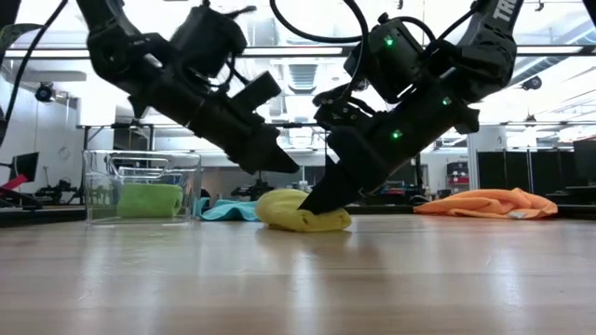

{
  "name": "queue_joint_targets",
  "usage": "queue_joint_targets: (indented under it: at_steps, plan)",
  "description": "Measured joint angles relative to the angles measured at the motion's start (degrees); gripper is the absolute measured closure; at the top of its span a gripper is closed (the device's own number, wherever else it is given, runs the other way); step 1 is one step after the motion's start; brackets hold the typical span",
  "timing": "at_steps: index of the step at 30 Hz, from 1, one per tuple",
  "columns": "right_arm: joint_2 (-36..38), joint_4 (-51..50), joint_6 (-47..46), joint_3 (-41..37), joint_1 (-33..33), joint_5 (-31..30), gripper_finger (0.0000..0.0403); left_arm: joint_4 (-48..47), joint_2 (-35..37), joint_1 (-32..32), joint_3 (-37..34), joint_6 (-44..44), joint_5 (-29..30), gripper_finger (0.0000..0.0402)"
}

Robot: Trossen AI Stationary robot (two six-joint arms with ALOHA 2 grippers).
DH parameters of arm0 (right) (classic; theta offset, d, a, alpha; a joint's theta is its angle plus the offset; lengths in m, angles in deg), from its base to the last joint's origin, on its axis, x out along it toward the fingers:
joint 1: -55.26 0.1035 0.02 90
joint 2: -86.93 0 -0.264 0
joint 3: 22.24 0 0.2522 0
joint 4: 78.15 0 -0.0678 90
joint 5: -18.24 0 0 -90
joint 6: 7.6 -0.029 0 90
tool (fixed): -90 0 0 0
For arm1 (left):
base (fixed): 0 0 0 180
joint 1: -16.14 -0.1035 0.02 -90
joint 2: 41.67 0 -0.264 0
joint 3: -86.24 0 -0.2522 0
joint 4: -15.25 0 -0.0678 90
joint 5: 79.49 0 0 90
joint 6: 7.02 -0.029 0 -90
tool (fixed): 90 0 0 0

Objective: Roll microfiber towels into tight, uniform cylinder then place into a basket
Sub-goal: Roll the yellow microfiber towel

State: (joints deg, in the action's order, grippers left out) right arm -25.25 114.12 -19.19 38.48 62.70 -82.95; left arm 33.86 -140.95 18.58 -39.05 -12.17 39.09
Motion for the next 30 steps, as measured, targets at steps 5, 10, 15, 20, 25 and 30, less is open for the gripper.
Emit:
queue_joint_targets:
  at_steps: [5, 10, 15, 20, 25, 30]
  plan:
    - [0.30, -2.53, 3.07, 0.05, -0.19, 1.24, 0.0394, -4.36, -1.32, -3.67, 1.93, 0.26, -8.35, 0.0402]
    - [1.21, -5.19, 5.58, 0.09, -0.34, 2.20, 0.0394, -4.86, -4.35, -4.36, 2.08, 0.31, -9.87, 0.0402]
    - [4.13, -11.13, 8.88, -0.04, -0.35, 4.08, 0.0394, -6.91, -6.15, -4.09, 1.48, 2.51, -9.93, 0.0402]
    - [7.13, -18.72, 11.71, -0.09, -0.60, 4.17, 0.0394, -8.40, -6.23, -3.55, 0.53, 7.22, -9.85, 0.0402]
    - [8.50, -22.95, 12.48, -0.06, -1.46, 4.44, 0.0394, -8.64, -6.14, -2.25, 0.04, 11.58, -9.01, 0.0402]
    - [8.66, -23.65, 14.49, 0.27, -1.60, 5.96, 0.0394, -9.40, -5.77, -0.64, 0.08, 12.02, -8.58, 0.0402]
